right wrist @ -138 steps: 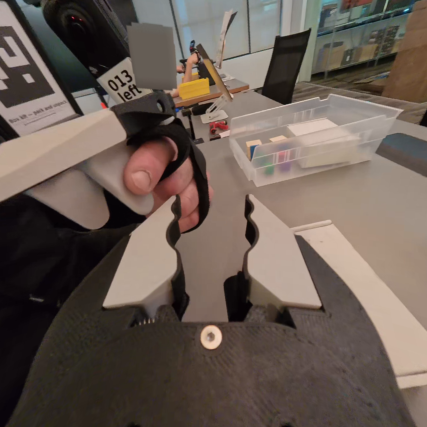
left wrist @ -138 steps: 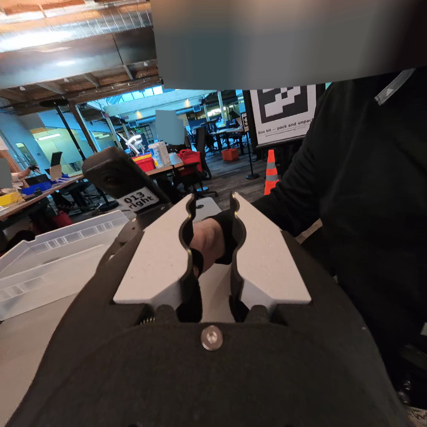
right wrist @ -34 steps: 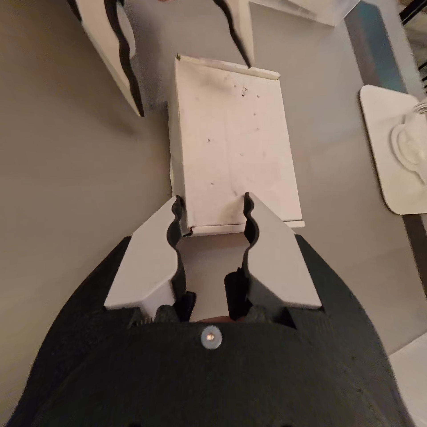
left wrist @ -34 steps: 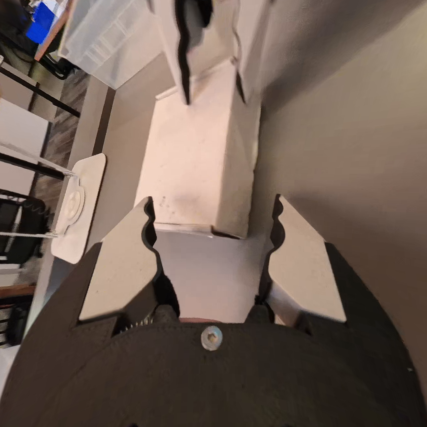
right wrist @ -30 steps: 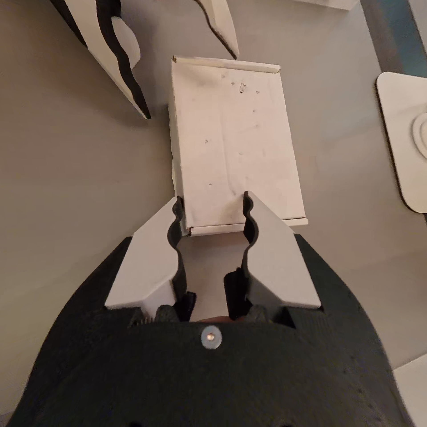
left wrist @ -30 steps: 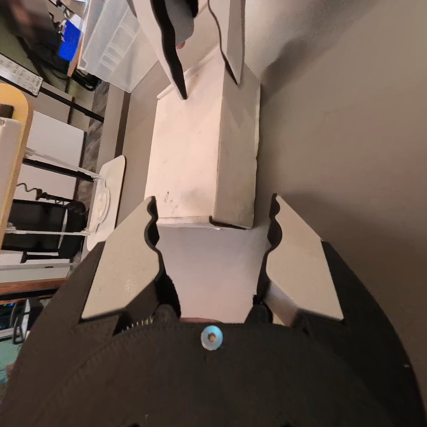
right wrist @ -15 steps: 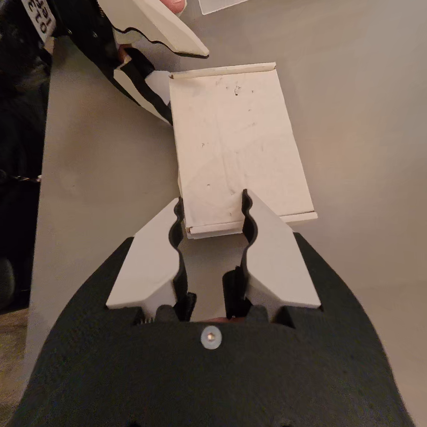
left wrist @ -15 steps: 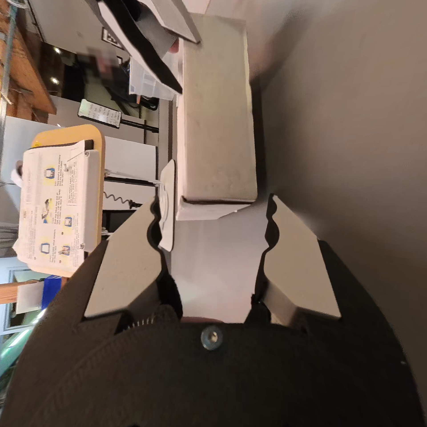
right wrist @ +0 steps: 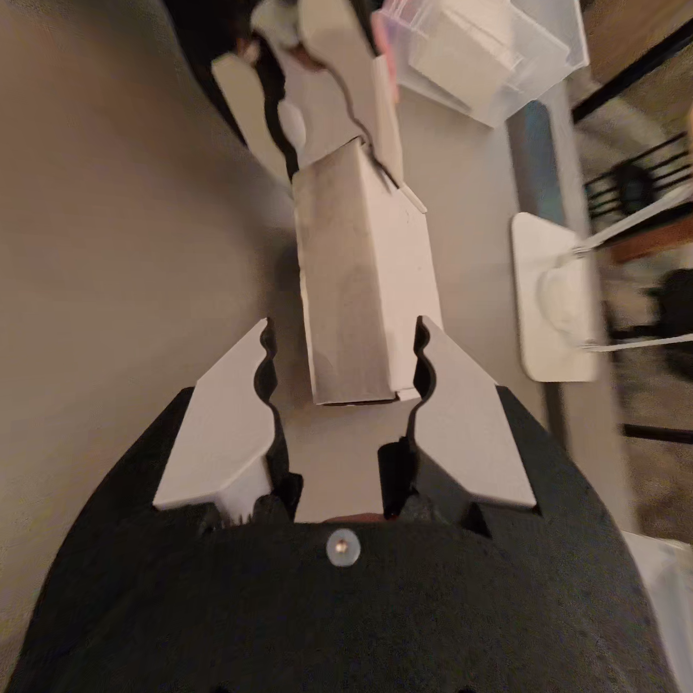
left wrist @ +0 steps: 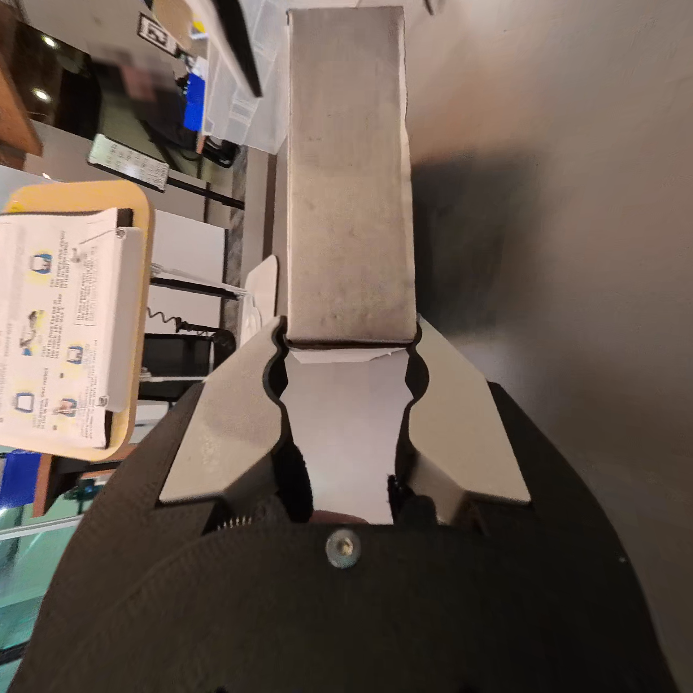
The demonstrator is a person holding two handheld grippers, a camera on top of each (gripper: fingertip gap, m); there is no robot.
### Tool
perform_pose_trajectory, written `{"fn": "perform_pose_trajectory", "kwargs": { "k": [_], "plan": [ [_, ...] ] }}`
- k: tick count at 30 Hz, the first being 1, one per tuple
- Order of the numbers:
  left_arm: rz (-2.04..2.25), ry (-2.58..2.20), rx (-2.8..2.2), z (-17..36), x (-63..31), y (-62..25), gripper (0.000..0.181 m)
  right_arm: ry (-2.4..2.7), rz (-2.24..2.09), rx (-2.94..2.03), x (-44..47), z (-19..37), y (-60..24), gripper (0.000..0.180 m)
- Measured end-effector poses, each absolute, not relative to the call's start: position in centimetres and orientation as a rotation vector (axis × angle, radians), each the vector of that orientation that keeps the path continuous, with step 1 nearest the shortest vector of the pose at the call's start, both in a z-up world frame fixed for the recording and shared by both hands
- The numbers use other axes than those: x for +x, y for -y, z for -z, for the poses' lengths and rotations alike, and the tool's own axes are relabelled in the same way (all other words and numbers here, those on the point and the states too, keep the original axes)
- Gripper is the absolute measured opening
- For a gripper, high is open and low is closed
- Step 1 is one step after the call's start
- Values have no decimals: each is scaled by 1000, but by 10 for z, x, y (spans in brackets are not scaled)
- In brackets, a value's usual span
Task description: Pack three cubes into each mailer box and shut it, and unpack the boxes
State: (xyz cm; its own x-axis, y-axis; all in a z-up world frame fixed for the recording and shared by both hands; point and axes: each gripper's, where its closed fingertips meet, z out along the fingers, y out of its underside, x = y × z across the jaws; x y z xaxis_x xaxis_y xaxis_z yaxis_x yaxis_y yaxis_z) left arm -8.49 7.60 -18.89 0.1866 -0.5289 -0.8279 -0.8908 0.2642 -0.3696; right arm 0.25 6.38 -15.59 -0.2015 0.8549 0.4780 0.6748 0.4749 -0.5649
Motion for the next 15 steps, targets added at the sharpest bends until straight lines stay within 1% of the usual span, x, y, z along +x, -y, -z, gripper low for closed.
{"fn": "perform_pose_trajectory", "kwargs": {
  "k": [2,4,5,7,8,10,11,14,15],
  "plan": [
    [-370,-1480,-1444,186,-82,-77,61,1938,-69,-1158,0,165,-66,65],
    [-334,-1489,-1485,184,-81,-79,61,1864,95,-1030,-2,166,-76,64],
    [-333,-1501,-1495,184,-81,-80,62,1822,144,-977,-3,163,-80,53],
    [-309,-1495,-1520,182,-80,-81,61,1796,189,-904,-1,161,-80,45],
    [-304,-1495,-1527,182,-80,-82,61,1802,209,-863,0,163,-79,34],
    [-301,-1497,-1535,181,-80,-83,61,1795,178,-850,0,165,-76,23],
    [-295,-1492,-1535,181,-80,-84,61,1795,146,-857,1,166,-75,8],
    [-280,-1490,-1549,180,-78,-86,60,1791,116,-886,2,165,-79,8],
    [-294,-1499,-1552,180,-79,-87,60,1793,110,-891,1,164,-80,4]
  ]
}}
